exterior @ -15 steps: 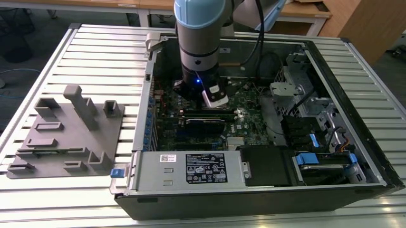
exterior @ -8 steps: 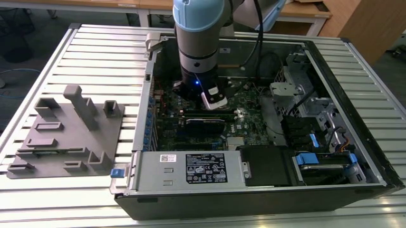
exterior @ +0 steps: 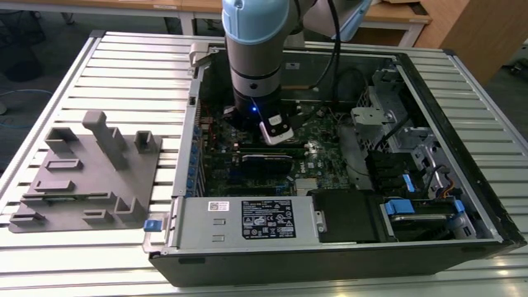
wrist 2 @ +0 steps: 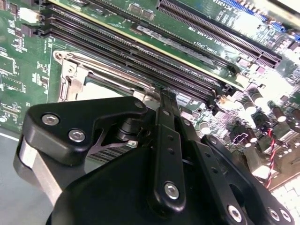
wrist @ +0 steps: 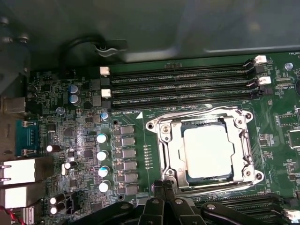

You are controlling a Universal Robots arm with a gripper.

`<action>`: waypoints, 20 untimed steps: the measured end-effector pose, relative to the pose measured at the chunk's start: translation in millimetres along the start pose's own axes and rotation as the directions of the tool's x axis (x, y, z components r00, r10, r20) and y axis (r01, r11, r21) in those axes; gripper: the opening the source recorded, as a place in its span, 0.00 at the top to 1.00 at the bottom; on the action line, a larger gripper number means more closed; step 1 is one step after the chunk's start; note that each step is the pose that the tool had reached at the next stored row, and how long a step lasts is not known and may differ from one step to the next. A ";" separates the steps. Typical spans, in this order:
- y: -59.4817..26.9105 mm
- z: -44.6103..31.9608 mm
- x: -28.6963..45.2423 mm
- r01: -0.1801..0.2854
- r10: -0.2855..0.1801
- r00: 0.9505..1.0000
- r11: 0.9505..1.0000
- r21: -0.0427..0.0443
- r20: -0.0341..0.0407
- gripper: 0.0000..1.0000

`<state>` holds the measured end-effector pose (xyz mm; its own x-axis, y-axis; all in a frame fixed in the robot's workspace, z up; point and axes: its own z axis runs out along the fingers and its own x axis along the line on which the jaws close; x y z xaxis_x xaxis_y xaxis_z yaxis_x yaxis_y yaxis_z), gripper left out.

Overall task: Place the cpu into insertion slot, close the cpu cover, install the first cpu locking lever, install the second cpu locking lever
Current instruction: 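Install the second cpu locking lever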

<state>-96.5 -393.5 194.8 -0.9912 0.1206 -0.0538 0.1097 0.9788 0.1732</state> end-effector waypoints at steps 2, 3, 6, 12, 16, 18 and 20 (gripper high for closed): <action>-0.7 0.2 1.3 0.000 0.000 1.000 1.000 -0.001 0.000 0.90; -1.0 0.3 2.0 0.000 0.000 1.000 1.000 -0.002 0.000 0.90; -1.9 0.2 4.5 0.000 0.000 1.000 1.000 -0.002 0.000 0.90; -2.5 0.0 6.9 0.001 -0.001 1.000 1.000 -0.002 0.003 0.90; -2.6 -0.1 7.2 0.001 -0.001 1.000 1.000 -0.002 0.004 0.90; -2.3 -1.6 7.1 0.001 -0.001 1.000 1.000 -0.003 0.004 0.90; -1.5 -6.1 6.9 0.001 -0.001 1.000 1.000 -0.002 0.004 0.90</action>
<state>-104.0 -395.1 200.2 -0.9910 0.1207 -0.0577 0.1090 0.9784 0.1756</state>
